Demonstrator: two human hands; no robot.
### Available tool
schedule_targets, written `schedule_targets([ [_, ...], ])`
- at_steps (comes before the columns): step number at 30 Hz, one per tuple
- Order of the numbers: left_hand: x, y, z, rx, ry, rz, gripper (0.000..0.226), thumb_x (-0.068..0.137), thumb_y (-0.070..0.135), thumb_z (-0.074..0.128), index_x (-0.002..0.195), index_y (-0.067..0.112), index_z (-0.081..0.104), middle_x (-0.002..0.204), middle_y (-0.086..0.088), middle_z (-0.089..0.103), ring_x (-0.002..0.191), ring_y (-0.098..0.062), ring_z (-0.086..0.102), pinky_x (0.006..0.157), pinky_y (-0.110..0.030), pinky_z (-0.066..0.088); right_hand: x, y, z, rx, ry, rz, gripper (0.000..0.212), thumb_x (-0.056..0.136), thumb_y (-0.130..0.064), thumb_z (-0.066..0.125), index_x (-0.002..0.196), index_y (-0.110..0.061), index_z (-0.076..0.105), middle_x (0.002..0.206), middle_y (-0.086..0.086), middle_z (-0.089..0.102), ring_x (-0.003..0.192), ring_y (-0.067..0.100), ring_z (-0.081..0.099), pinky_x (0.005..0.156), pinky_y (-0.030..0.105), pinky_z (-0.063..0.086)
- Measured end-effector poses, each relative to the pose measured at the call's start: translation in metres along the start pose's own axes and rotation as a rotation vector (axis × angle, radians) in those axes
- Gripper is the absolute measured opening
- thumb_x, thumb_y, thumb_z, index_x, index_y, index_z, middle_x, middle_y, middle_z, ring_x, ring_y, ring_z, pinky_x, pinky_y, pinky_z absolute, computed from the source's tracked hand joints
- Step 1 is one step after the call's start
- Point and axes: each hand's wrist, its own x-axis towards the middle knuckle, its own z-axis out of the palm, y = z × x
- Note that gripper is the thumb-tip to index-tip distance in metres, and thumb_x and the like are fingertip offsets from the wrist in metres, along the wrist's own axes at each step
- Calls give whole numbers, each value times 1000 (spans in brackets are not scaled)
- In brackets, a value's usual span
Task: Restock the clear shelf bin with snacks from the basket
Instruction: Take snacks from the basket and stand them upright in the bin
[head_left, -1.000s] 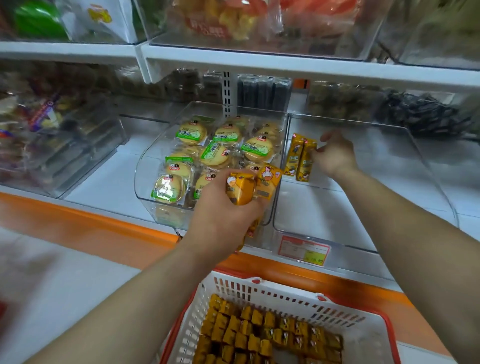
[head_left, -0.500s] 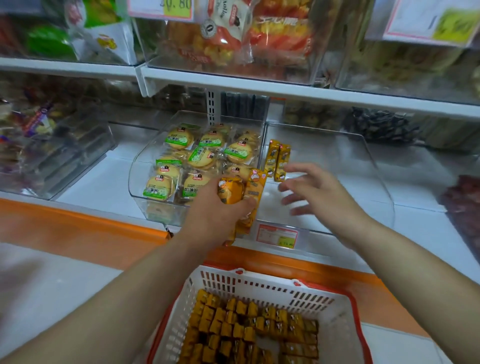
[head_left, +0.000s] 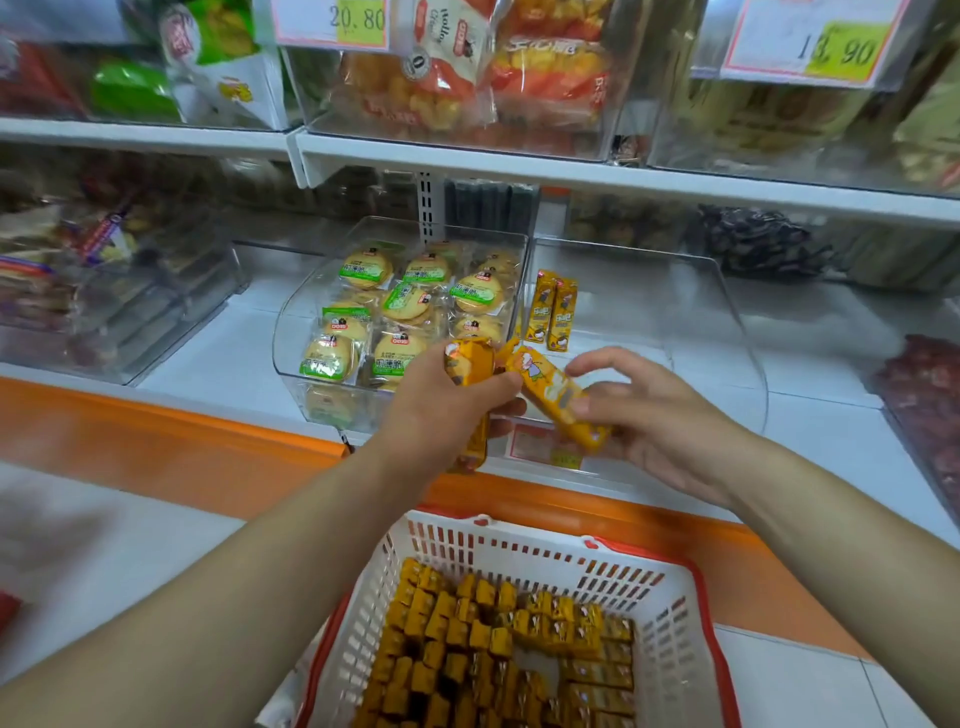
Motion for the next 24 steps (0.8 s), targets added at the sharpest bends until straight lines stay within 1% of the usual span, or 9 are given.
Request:
schedule_targets([
  [2, 2, 1, 2, 21, 8, 18, 10, 91, 19, 76, 99, 17, 71, 82, -1, 80, 75, -16, 78, 58, -24, 58, -2, 4, 6, -81, -41, 15, 45, 68, -18, 79, 109, -9, 63, 90, 17, 73, 78, 31, 73, 71, 36, 61],
  [5, 2, 0, 6, 63, -9, 59, 10, 91, 23, 77, 97, 21, 70, 75, 2, 78, 68, -13, 76, 54, -22, 56, 0, 6, 12, -120, -8, 15, 42, 77, -30, 76, 111, -9, 62, 86, 14, 75, 75, 29, 73, 66, 32, 58],
  [9, 4, -2, 5, 146, -21, 76, 17, 90, 28, 78, 100, 26, 65, 65, 6, 73, 56, -9, 69, 51, -19, 54, 2, 3, 6, -127, -9, -10, 43, 89, -13, 71, 128, -27, 57, 95, 14, 71, 80, 33, 73, 67, 39, 58],
  [11, 7, -2, 1, 148, -35, 56, 17, 90, 28, 77, 100, 24, 63, 63, 8, 70, 56, -9, 67, 52, -16, 52, 7, -2, -2, -175, 23, -40, 44, 91, -8, 68, 125, -35, 58, 93, 12, 69, 78, 29, 73, 67, 43, 59],
  [14, 13, -1, -4, 137, -68, -10, 13, 94, 21, 72, 103, 22, 63, 74, 1, 73, 69, -16, 69, 62, -27, 58, 28, -14, -22, -317, 173, -129, 39, 88, -7, 72, 112, -34, 58, 86, 10, 66, 73, 23, 72, 71, 44, 61],
  [16, 18, -1, -8, 115, -103, -51, 16, 95, 10, 66, 107, 20, 65, 96, -8, 76, 85, -23, 70, 81, -42, 62, 50, -18, -40, -447, 272, -190, 41, 86, -6, 74, 106, -36, 55, 82, 5, 64, 74, 19, 68, 73, 38, 58],
  [18, 21, -2, -12, 145, -123, -40, 21, 96, 8, 65, 111, 23, 67, 106, -3, 76, 98, -22, 72, 92, -46, 60, 76, -18, -57, -565, 324, -221, 44, 84, -1, 74, 107, -34, 54, 83, 4, 63, 76, 21, 64, 73, 36, 53],
  [22, 28, -9, -21, 189, -115, 61, 26, 96, 16, 69, 117, 31, 65, 102, 15, 78, 96, -5, 74, 78, -26, 61, 129, -10, -81, -798, 427, -231, 50, 79, 5, 75, 112, -26, 54, 86, -2, 60, 83, 27, 63, 81, 42, 55],
  [24, 33, -14, -23, 161, -100, 71, 28, 94, 19, 71, 119, 30, 65, 101, 17, 78, 94, -2, 74, 69, -20, 60, 152, -6, -89, -896, 521, -219, 46, 75, -2, 79, 109, -25, 58, 85, -4, 61, 82, 22, 63, 76, 33, 53],
])
